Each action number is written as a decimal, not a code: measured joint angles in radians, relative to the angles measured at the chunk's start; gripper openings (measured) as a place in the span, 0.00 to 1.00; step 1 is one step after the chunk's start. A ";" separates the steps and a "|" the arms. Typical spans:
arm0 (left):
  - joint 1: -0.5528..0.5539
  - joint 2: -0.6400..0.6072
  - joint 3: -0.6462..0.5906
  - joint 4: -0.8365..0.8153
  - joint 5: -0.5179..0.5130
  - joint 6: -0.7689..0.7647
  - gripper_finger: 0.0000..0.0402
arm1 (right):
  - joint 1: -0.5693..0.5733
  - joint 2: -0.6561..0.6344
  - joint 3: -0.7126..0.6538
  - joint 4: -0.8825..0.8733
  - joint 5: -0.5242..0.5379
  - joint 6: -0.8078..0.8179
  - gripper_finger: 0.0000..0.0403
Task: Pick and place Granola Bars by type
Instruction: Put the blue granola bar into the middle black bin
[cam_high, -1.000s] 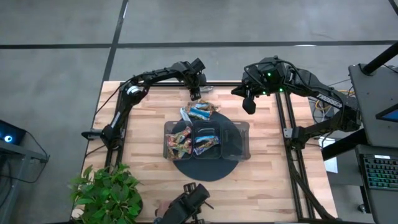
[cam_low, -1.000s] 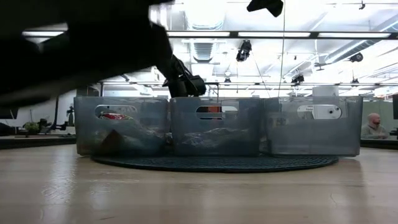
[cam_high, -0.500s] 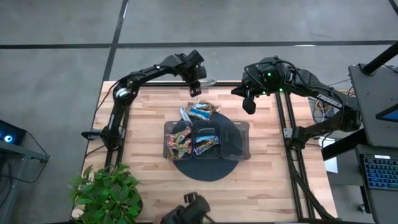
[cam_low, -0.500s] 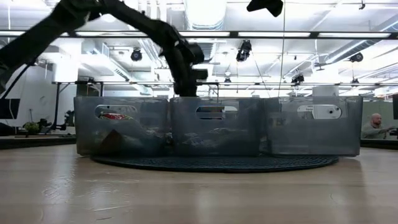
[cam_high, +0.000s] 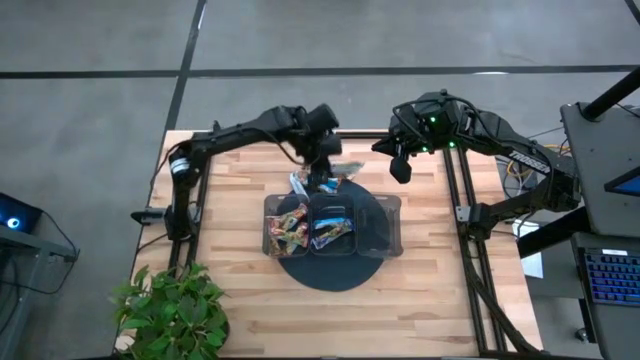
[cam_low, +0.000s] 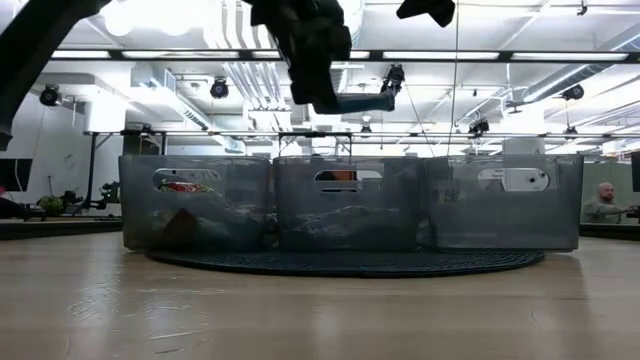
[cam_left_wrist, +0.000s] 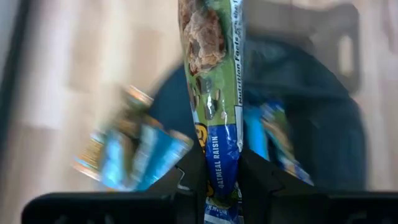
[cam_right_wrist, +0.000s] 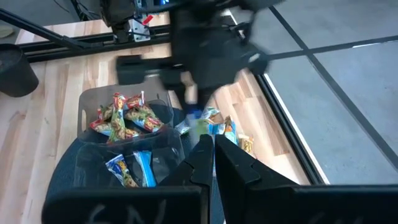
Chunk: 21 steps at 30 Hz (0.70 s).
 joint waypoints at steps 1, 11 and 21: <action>-0.017 0.000 0.000 -0.026 0.003 -0.019 0.12 | 0.000 0.000 0.000 0.000 0.000 0.000 0.02; -0.165 0.004 -0.112 -0.054 0.021 -0.131 0.12 | 0.000 0.000 0.000 0.000 0.000 0.000 0.02; -0.212 0.005 -0.305 0.086 0.021 -0.233 0.12 | 0.000 0.000 0.000 -0.001 -0.001 -0.007 0.02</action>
